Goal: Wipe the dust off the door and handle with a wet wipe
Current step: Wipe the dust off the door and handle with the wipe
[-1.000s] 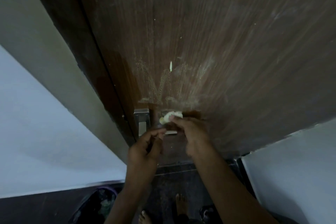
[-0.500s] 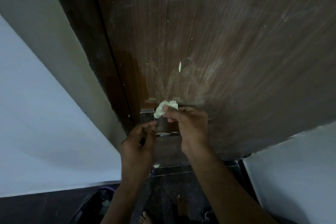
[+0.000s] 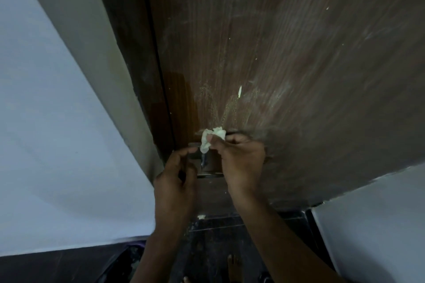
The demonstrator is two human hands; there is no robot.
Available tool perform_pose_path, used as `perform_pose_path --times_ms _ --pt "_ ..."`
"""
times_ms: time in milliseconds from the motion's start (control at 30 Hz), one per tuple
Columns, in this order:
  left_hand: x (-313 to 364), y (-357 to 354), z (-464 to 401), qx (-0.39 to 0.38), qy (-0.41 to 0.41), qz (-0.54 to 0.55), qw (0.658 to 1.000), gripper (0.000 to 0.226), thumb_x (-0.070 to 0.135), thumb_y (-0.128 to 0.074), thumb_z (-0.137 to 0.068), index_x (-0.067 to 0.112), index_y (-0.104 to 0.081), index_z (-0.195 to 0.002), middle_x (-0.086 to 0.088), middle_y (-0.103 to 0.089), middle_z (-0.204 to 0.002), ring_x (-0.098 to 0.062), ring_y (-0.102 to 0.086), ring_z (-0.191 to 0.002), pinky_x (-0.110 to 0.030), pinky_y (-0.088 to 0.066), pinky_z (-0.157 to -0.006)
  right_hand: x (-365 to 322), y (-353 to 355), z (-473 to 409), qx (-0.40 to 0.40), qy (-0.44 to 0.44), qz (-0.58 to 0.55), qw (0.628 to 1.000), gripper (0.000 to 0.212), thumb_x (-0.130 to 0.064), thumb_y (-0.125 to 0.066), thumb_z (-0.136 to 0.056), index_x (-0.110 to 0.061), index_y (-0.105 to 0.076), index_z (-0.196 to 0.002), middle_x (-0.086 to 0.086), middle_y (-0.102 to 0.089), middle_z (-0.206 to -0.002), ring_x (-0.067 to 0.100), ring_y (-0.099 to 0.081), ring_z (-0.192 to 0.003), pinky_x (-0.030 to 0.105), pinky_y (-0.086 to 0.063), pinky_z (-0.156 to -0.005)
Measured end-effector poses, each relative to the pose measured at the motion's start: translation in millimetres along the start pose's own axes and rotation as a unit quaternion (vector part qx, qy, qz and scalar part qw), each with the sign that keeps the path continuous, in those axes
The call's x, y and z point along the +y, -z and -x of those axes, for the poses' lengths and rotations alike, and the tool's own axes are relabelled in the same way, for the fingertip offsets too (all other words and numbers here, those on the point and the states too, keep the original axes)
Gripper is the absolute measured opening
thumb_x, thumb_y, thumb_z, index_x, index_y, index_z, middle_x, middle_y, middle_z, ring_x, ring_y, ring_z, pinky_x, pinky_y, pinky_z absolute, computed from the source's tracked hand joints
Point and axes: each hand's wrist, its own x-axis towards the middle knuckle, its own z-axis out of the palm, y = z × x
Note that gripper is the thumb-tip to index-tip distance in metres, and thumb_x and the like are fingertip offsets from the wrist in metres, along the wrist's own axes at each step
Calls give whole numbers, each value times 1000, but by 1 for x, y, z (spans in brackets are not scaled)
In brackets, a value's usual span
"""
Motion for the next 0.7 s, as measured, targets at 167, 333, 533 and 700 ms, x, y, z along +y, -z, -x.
perform_pose_path --times_ms 167,333,533,700 --pt "4 5 0 37 -14 -45 998 31 24 -51 -97 40 -59 -123 25 -62 -82 1 -61 -63 -5 -38 -46 6 11 4 75 40 82 993 19 -26 -84 -75 -33 -67 -69 -17 -70 -58 -4 -68 -56 12 -49 -43" --pt "5 5 6 77 32 -26 996 43 15 -55 -95 40 -55 -130 32 -64 -80 13 -61 -71 -1 -40 -54 1 -19 17 72 304 214 926 9 -14 -77 -82 -13 -71 -87 3 -70 -82 15 -68 -75 31 -58 -66" --pt "15 6 4 104 -16 -17 994 29 26 -54 -97 44 -54 -121 21 -64 -81 14 -61 -75 -1 -42 -57 0 1 7 73 415 221 879 11 -1 -76 -84 -3 -73 -94 11 -71 -94 20 -67 -88 29 -56 -79" --pt "17 1 -8 100 -84 -15 991 22 23 -52 -99 32 -65 -114 17 -64 -106 9 -58 -96 -7 -46 -83 6 24 -3 120 388 207 890 16 2 -76 -82 -3 -73 -96 9 -72 -95 18 -68 -87 26 -56 -78"
